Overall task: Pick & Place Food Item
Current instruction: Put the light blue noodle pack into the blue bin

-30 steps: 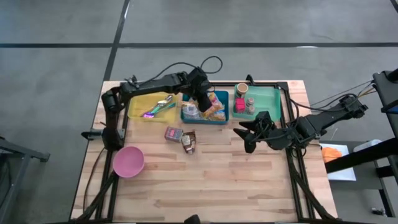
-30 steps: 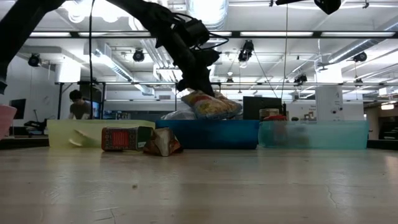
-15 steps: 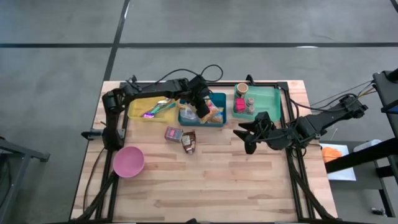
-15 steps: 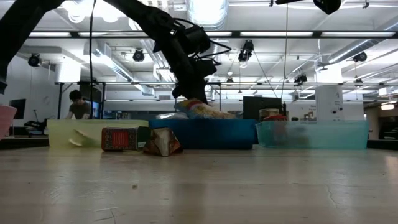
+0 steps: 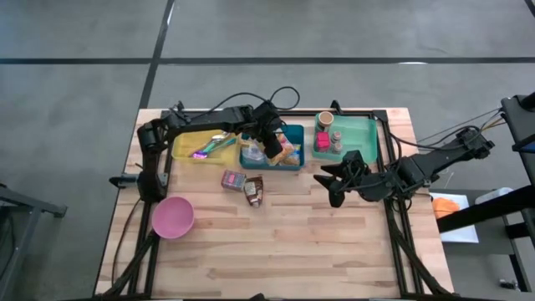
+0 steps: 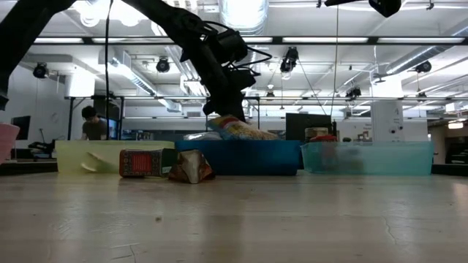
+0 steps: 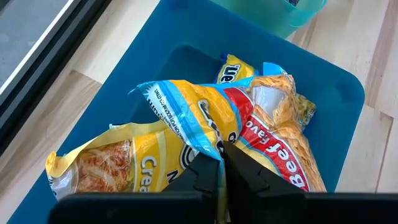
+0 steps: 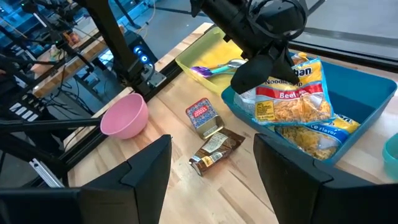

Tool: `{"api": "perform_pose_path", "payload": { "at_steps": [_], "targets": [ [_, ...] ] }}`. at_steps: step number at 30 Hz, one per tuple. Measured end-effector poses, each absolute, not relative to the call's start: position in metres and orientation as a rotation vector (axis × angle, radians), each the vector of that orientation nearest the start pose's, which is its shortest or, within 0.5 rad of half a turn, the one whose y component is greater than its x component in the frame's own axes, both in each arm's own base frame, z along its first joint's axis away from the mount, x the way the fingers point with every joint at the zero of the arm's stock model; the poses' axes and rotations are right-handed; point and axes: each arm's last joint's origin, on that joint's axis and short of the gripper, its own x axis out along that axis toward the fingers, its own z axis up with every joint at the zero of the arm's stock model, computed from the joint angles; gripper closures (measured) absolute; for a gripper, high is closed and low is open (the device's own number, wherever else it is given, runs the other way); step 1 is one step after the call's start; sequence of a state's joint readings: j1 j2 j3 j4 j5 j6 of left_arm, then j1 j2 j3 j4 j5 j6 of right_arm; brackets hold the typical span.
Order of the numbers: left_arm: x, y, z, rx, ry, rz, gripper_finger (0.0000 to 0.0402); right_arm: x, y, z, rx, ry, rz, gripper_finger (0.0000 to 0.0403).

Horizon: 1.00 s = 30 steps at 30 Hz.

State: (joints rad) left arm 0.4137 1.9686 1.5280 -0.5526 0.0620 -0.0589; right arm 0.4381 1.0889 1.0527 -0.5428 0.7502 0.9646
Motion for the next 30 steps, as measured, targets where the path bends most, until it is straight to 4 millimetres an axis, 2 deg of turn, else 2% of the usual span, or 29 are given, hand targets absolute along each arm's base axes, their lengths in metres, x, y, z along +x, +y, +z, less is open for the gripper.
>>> {"api": "perform_pose_path", "payload": {
  "at_steps": [19, 22, 30],
  "targets": [
    [0.3851, 0.1664, 0.2147, -0.325, 0.984, 0.340, 0.0364, 0.2069, 0.0758, 0.3396, 0.614, 0.306, -0.476, 0.0179],
    [0.3842, 0.1653, 0.2141, -0.353, 0.994, 0.317, 0.0332, 0.2069, 0.0758, 0.3396, 0.614, 0.306, -0.476, 0.0179],
    [0.3838, 0.1647, 0.2140, -0.388, 0.996, 0.322, 0.0201, 0.2070, 0.0758, 0.3397, 0.618, 0.305, -0.477, 0.0179]
  ]
}}
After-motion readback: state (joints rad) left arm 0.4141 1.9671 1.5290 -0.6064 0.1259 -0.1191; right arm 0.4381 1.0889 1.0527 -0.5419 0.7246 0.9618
